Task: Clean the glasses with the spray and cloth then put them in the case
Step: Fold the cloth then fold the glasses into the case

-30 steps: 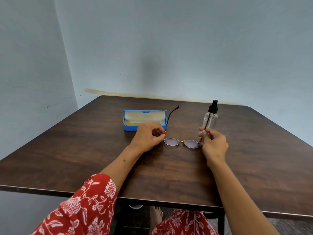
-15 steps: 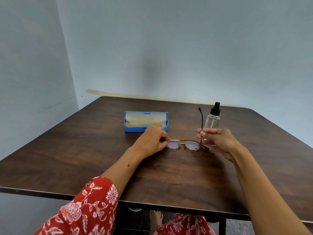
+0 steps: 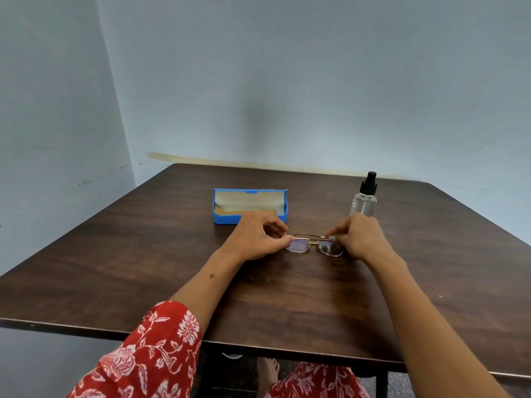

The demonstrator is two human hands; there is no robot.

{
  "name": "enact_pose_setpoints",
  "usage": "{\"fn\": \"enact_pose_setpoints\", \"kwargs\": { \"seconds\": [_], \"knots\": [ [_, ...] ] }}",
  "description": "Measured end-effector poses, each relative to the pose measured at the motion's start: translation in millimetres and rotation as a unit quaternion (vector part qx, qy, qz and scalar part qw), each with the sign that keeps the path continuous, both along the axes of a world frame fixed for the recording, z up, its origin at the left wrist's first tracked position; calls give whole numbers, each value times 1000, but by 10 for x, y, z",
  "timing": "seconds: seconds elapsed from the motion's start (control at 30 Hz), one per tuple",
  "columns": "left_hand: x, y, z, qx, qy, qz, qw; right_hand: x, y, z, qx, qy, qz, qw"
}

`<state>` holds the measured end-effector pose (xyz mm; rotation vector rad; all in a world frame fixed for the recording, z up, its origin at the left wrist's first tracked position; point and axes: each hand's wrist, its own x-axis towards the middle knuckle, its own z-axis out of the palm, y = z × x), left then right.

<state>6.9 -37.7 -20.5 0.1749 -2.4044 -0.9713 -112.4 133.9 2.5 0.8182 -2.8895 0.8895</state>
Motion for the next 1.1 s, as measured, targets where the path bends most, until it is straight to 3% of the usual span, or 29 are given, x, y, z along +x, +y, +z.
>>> {"fn": "enact_pose_setpoints", "kwargs": {
  "seconds": [0.13, 0.23, 0.33, 0.47, 0.57, 0.7, 0.9, 1.1],
  "knots": [
    [-17, -30, 12, 0, -35, 2, 999, 3, 64, 75, 5, -44, 37, 998],
    [-8, -56, 22, 37, -32, 23, 999, -22, 128, 100, -63, -132, 63, 987],
    [13, -115, 43, 105, -18, 38, 994, -41, 125, 118, -183, -283, 94, 937],
    [46, -207, 125, 250, 9, 37, 968, -38, 73, 166, -270, -387, 108, 875],
    [82, -271, 198, 345, 43, 77, 934, -26, -17, 140, -348, -428, 121, 825],
    [107, -369, 230, 419, 69, 143, 894, 41, -226, 50, -414, -422, 144, 794],
    [117, -501, 214, 529, 96, 185, 823, 100, -522, -92, -459, -407, 108, 783],
    [111, -554, 238, 551, 82, 203, 805, 116, -781, -82, -425, -274, -2, 863]
  ]
}}
